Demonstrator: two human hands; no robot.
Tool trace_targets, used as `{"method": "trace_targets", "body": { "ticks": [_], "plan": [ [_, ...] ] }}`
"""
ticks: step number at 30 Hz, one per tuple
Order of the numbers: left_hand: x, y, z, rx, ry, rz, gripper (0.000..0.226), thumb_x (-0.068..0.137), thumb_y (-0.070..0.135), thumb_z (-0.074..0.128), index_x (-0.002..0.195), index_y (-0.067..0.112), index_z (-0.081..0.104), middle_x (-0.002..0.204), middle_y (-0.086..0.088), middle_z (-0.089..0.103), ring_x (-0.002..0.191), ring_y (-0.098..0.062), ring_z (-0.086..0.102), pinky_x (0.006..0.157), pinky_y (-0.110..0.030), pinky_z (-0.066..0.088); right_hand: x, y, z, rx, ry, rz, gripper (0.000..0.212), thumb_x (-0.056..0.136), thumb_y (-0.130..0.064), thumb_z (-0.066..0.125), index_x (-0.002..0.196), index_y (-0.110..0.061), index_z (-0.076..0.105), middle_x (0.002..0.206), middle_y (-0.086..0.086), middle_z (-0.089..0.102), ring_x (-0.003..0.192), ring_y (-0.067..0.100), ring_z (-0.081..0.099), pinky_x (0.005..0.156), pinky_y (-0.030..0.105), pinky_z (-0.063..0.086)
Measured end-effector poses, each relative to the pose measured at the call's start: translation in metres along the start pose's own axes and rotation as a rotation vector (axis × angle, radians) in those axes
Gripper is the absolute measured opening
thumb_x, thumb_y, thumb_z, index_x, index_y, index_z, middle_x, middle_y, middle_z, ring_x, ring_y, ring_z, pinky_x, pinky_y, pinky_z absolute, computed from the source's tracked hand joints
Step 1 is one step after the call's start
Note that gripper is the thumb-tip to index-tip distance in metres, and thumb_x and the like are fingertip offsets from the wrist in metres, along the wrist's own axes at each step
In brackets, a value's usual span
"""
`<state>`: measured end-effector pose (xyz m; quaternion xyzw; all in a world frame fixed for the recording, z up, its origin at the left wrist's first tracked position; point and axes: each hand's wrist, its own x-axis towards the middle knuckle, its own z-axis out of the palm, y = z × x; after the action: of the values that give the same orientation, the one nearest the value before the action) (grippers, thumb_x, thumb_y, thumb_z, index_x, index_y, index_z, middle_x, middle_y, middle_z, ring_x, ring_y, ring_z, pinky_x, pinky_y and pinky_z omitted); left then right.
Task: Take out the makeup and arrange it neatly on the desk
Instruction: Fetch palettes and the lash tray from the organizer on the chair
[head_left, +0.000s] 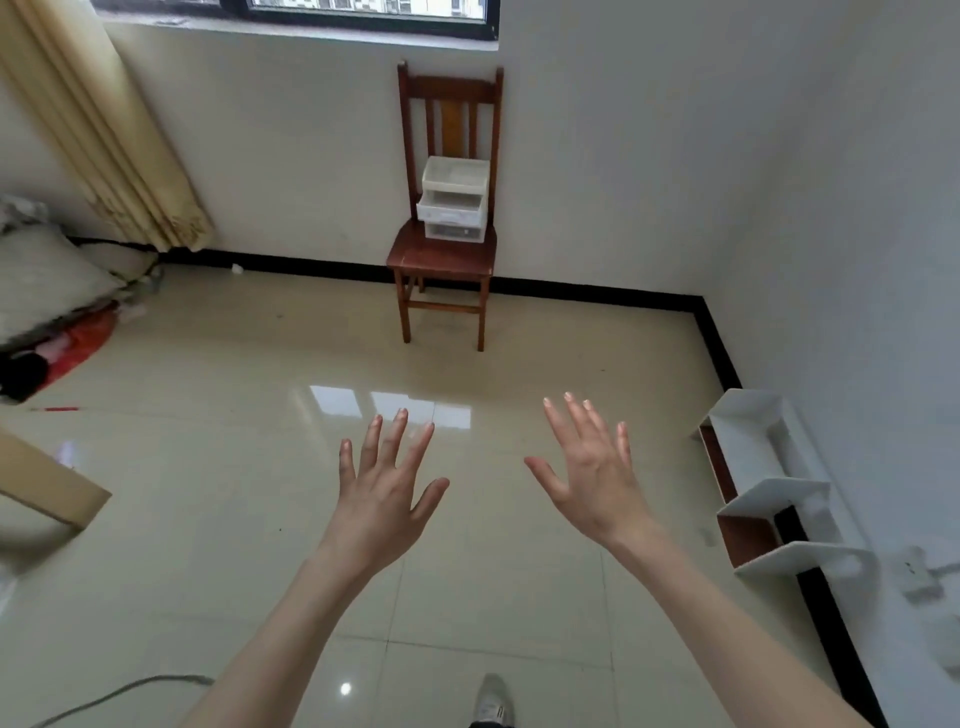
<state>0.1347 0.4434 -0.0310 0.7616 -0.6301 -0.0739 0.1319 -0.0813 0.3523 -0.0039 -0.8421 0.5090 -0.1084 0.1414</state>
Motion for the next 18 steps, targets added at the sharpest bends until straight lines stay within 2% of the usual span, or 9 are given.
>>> {"method": "trace_targets", "body": {
  "ticks": [3, 10, 18],
  "plan": [
    [0.057, -0.01, -0.004, -0.013, 0.016, -0.034, 0.063, 0.093, 0.048, 0.035, 0.148, 0.03, 0.011, 0.157, 0.0, -0.001, 0.144, -0.02, -0.011, 0.113, -0.047, -0.007, 0.069, 0.0, -0.006, 0.006, 0.001, -0.047, 0.068, 0.093, -0.051, 0.041, 0.149, -0.028, 0.011, 0.158, 0.001, 0.009, 0.146, 0.017, 0.002, 0.115, 0.045, -0.005],
    [0.191, -0.05, 0.017, -0.018, -0.064, -0.128, 0.063, 0.094, 0.052, 0.027, 0.147, 0.033, -0.002, 0.156, 0.004, -0.012, 0.142, -0.019, -0.018, 0.113, -0.044, -0.009, 0.228, 0.008, 0.011, -0.022, -0.061, -0.091, 0.068, 0.093, -0.051, 0.041, 0.149, -0.027, 0.011, 0.158, 0.001, 0.007, 0.146, 0.016, 0.0, 0.115, 0.044, -0.006],
    [0.4, -0.137, 0.01, -0.086, -0.073, -0.134, 0.062, 0.095, 0.049, 0.032, 0.148, 0.031, 0.004, 0.157, 0.001, -0.007, 0.143, -0.02, -0.015, 0.115, -0.045, -0.006, 0.446, -0.008, 0.039, -0.045, -0.088, -0.081, 0.067, 0.095, -0.046, 0.043, 0.15, -0.025, 0.011, 0.158, 0.003, 0.007, 0.146, 0.018, 0.001, 0.116, 0.041, -0.003]
  ]
}}
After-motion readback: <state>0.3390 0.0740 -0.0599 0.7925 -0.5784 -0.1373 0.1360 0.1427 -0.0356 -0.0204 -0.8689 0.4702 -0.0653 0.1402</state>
